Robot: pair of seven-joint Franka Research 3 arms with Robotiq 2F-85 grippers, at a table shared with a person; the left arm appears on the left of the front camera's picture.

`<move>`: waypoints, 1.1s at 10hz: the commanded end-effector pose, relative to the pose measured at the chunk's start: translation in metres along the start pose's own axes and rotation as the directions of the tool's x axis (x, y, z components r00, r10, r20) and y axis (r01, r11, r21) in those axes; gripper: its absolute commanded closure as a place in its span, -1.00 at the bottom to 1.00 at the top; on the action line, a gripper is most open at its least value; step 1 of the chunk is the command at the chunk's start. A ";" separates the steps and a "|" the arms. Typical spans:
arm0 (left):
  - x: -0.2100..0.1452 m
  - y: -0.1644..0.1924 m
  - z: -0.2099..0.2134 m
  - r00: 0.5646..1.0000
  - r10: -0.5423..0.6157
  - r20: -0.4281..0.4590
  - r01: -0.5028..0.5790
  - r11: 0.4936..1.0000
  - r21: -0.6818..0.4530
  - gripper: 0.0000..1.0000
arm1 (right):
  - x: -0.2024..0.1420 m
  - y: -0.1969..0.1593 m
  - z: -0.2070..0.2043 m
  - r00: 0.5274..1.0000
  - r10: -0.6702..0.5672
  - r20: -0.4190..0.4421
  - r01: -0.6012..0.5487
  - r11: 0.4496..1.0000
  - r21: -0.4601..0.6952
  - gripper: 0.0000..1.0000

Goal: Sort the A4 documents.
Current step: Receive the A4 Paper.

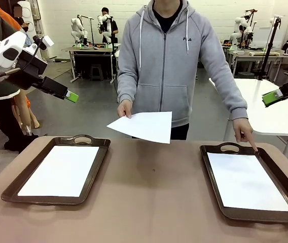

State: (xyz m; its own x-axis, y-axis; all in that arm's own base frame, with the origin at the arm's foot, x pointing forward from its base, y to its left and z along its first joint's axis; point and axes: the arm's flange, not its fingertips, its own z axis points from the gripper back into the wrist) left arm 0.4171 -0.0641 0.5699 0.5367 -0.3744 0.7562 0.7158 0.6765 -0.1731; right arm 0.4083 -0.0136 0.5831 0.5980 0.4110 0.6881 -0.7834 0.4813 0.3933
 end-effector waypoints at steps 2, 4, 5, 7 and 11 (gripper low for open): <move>-0.002 0.001 0.001 1.000 -0.020 0.001 0.020 1.000 -0.011 -1.00 | 0.000 0.000 -0.003 1.000 -0.002 0.009 0.002 1.000 0.001 -1.00; -0.002 0.001 0.001 1.000 -0.020 0.001 0.020 1.000 -0.011 -1.00 | 0.000 0.000 -0.003 1.000 -0.002 0.009 0.002 1.000 0.001 -1.00; -0.002 0.001 0.001 1.000 -0.020 0.001 0.020 1.000 -0.011 -1.00 | 0.000 0.000 -0.003 1.000 -0.002 0.009 0.002 1.000 0.001 -1.00; -0.002 0.001 0.001 1.000 -0.020 0.001 0.020 1.000 -0.011 -1.00 | 0.000 0.000 -0.003 1.000 -0.002 0.009 0.002 1.000 0.001 -1.00; -0.002 0.001 0.001 1.000 -0.020 0.001 0.020 1.000 -0.011 -1.00 | 0.000 0.000 -0.003 1.000 -0.002 0.009 0.002 1.000 0.001 -1.00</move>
State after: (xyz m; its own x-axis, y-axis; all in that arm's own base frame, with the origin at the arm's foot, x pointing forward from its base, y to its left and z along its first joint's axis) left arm 0.4171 -0.0641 0.5699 0.5367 -0.3744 0.7562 0.7159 0.6764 -0.1731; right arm 0.4083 -0.0136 0.5831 0.5980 0.4110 0.6881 -0.7834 0.4813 0.3933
